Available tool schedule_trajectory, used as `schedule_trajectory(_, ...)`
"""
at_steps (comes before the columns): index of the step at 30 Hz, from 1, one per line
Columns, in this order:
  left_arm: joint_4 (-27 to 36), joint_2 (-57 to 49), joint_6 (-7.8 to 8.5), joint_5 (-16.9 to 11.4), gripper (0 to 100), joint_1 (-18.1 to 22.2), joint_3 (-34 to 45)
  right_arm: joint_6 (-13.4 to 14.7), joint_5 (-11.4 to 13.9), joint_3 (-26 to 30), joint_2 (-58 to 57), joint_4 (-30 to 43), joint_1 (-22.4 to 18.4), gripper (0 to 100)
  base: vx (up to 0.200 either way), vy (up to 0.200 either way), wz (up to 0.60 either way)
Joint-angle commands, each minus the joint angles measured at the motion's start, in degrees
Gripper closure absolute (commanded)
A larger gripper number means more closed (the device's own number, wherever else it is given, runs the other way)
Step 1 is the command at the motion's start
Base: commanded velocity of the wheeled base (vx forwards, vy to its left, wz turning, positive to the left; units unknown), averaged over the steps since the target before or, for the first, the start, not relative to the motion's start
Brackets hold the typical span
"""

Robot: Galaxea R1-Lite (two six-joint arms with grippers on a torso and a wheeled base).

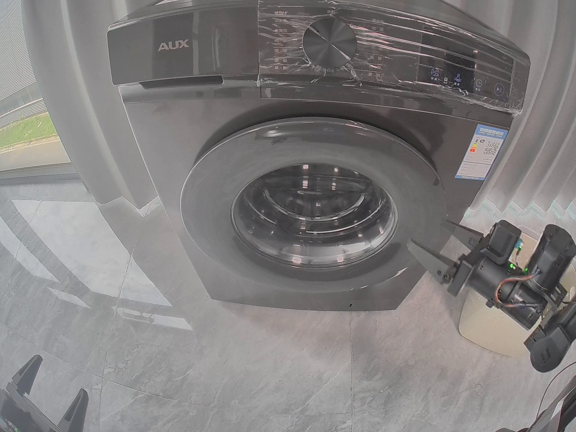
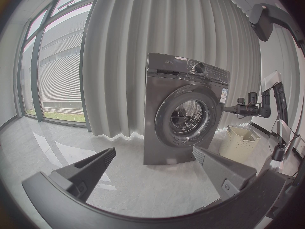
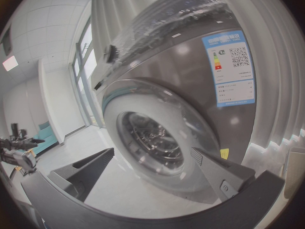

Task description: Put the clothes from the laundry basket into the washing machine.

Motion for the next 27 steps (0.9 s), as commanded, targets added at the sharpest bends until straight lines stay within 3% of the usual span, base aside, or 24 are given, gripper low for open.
schedule_trajectory(1,-0.01,0.08,0.07,0.01,0,-0.01,1.01,-4.02,3.38,10.15,-11.12,0.95,2.95,0,0.000,0.000,0.00)
schedule_trajectory(3,-0.01,0.00,-0.02,0.01,0,-0.01,1.01,-5.25,3.20,13.23,-14.72,1.04,3.13,0,0.000,0.000,0.00)
schedule_trajectory(6,-0.01,0.00,-0.02,0.01,0,-0.01,1.01,-4.81,3.11,14.46,-23.16,4.47,2.34,0,0.000,0.000,0.00)
schedule_trajectory(13,-0.01,0.00,-0.28,0.01,0,-0.01,1.01,-7.36,-3.22,14.28,-47.94,20.90,-1.35,0,0.000,0.000,0.00)
schedule_trajectory(16,-0.01,0.08,-0.37,0.01,0,-0.01,1.01,-8.07,-3.30,14.28,-53.39,24.59,-3.99,0,0.000,0.000,0.00)
schedule_trajectory(17,-0.01,0.00,-0.37,0.01,0,-0.01,1.01,-8.07,-2.95,14.28,-58.40,28.46,-6.54,0,0.000,0.000,0.00)
schedule_trajectory(23,-0.01,0.08,-0.46,-0.08,0,-0.01,1.01,-8.51,-2.86,13.58,-72.38,42.17,-10.49,0,0.000,0.000,0.00)
schedule_trajectory(27,-0.01,0.08,-0.46,-0.08,0,-0.01,1.01,-8.51,-2.78,12.52,-84.51,56.59,-12.51,0,0.000,0.000,0.00)
